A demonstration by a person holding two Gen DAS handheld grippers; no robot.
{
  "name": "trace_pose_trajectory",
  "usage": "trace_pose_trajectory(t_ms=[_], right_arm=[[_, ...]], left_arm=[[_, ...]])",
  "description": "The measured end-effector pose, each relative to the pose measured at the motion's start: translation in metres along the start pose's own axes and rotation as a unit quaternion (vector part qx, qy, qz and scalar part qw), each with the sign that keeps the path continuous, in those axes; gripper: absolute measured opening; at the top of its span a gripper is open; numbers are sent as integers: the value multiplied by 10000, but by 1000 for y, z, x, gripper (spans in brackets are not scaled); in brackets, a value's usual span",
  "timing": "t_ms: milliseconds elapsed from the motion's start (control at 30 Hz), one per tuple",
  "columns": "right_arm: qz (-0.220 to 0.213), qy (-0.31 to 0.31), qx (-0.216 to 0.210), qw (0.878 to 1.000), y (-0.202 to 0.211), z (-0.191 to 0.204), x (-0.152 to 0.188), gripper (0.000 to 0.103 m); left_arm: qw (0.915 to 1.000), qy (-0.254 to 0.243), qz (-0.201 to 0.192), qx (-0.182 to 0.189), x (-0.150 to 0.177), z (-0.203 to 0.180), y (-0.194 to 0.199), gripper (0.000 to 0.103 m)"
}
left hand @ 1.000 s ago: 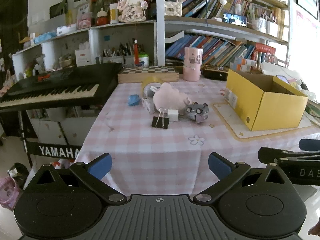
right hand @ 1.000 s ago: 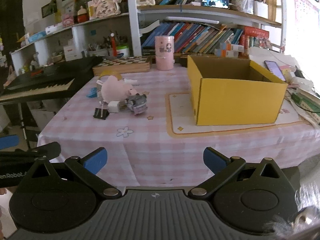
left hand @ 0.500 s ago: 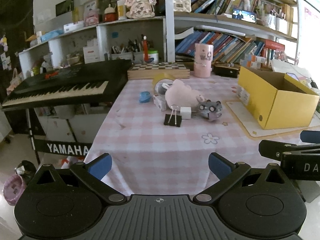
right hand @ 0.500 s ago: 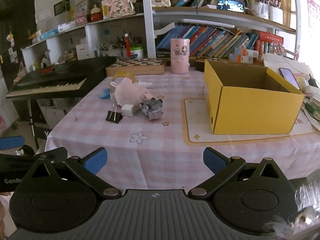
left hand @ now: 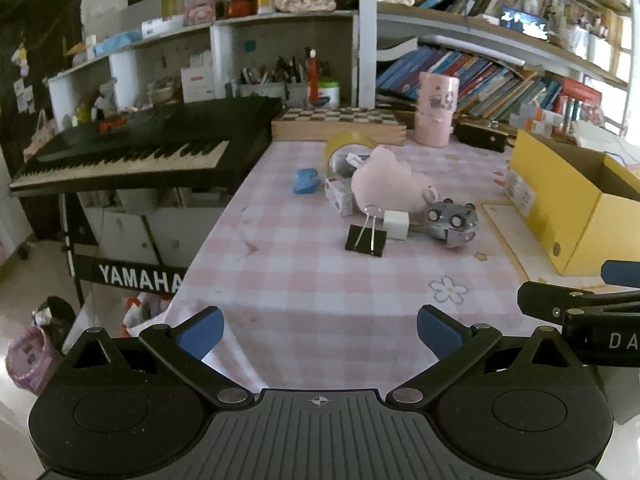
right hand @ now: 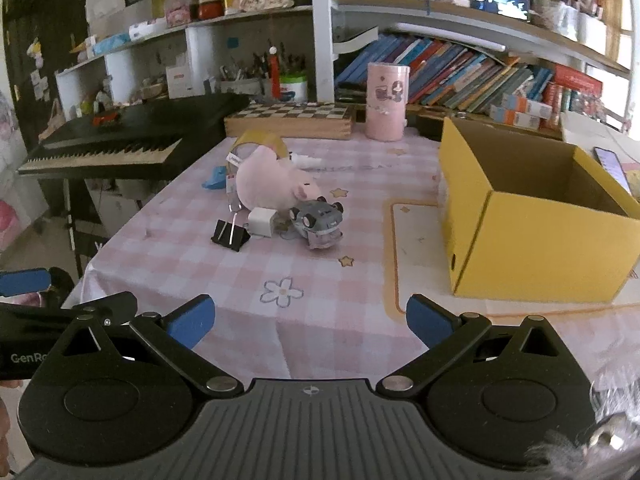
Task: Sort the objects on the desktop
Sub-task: 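Grasp the black binder clip with the left gripper while the right gripper grasps the grey toy car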
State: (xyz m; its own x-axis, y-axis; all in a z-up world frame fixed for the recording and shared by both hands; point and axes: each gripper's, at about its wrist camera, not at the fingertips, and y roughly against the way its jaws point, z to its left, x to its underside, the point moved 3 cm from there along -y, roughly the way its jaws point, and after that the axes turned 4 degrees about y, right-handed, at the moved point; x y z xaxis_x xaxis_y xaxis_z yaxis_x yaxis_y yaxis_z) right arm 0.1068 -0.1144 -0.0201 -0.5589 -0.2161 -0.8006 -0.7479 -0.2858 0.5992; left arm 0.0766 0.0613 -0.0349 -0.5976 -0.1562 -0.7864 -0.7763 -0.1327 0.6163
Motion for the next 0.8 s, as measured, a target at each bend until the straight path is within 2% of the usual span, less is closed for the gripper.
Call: trace_pose_trajectory(t_ms=[500, 800], right_arm=[[359, 303, -438, 9979, -63, -23, -30, 100], [543, 515, -582, 9955, -91, -30, -41, 88]], left_arm=[[9984, 253, 372, -336, -21, -13, -50, 103], [9978, 121, 430, -481, -32, -19, -63, 103]])
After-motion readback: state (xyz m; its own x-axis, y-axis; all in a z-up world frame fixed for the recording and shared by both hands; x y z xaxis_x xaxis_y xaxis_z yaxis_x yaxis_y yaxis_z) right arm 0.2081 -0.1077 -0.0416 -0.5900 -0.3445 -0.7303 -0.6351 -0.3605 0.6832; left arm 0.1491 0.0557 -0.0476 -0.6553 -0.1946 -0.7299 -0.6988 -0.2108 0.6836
